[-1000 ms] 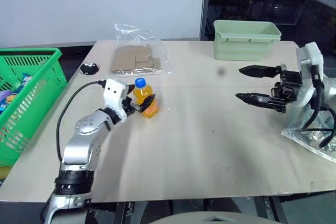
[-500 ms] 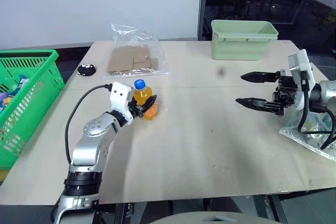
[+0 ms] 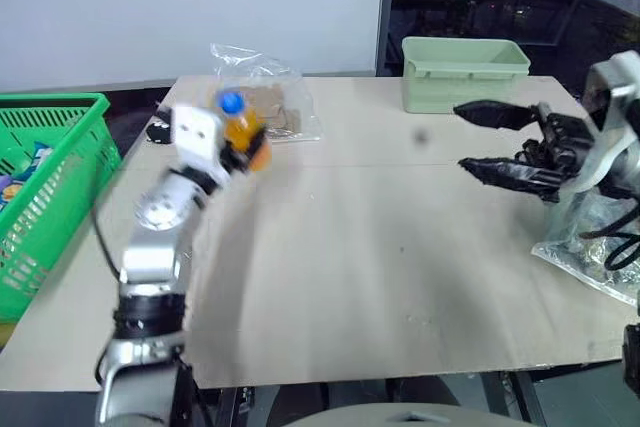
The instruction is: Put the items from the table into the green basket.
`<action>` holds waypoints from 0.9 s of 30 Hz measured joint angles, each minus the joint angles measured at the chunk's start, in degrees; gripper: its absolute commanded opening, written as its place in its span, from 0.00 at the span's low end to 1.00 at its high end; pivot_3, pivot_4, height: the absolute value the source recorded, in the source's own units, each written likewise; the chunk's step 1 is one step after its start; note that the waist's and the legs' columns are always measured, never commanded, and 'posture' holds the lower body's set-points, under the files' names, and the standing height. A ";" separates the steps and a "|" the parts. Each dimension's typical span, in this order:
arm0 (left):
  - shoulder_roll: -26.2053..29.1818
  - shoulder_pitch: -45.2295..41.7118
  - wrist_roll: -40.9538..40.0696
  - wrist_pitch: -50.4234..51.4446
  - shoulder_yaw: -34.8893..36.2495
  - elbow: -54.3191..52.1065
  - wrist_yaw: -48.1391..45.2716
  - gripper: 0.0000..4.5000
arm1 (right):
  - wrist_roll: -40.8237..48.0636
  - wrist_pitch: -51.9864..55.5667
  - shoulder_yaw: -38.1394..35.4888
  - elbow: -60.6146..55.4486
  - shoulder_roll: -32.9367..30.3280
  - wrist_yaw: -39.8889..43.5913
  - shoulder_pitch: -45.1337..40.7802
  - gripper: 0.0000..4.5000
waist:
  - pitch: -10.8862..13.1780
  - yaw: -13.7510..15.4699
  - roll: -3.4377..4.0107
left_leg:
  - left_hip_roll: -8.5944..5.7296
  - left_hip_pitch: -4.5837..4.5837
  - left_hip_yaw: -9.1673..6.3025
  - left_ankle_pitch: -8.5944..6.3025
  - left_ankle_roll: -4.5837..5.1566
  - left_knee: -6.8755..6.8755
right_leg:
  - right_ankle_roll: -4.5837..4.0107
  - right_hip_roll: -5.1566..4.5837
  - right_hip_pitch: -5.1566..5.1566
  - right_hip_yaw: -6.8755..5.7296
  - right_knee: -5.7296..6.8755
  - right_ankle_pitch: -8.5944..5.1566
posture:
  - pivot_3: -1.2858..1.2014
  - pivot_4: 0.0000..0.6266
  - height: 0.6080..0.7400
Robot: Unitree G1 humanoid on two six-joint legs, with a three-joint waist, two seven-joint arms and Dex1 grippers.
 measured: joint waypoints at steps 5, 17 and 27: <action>9.29 -0.03 4.23 0.82 6.44 9.65 3.46 0.54 | 0.16 -0.10 0.05 2.09 0.87 -0.02 -0.79 1.00 | 0.02 0.11 0.00 | 0.02 -0.10 -0.14 0.00 0.00 -0.10 | -0.01 0.00 -0.11 -0.17 0.01 0.00 | 0.53 0.00 1.00; 23.46 7.18 11.91 -4.91 11.88 26.81 7.12 0.77 | -1.56 -1.08 1.59 4.28 3.12 1.91 -2.00 1.00 | 0.00 2.64 -0.07 | 0.01 -0.17 -0.17 0.00 -0.02 -0.05 | -0.03 -0.18 -0.15 -0.40 0.00 -0.01 | 0.54 0.00 1.00; 21.38 4.98 8.36 -4.71 15.81 27.04 9.93 0.99 | -2.56 -1.41 1.59 4.31 3.14 2.45 -1.99 1.00 | -0.08 3.51 -0.18 | 0.02 -0.16 -0.14 0.00 -0.03 -0.05 | -0.04 -0.20 -0.15 -0.41 0.04 0.00 | 0.54 0.00 1.00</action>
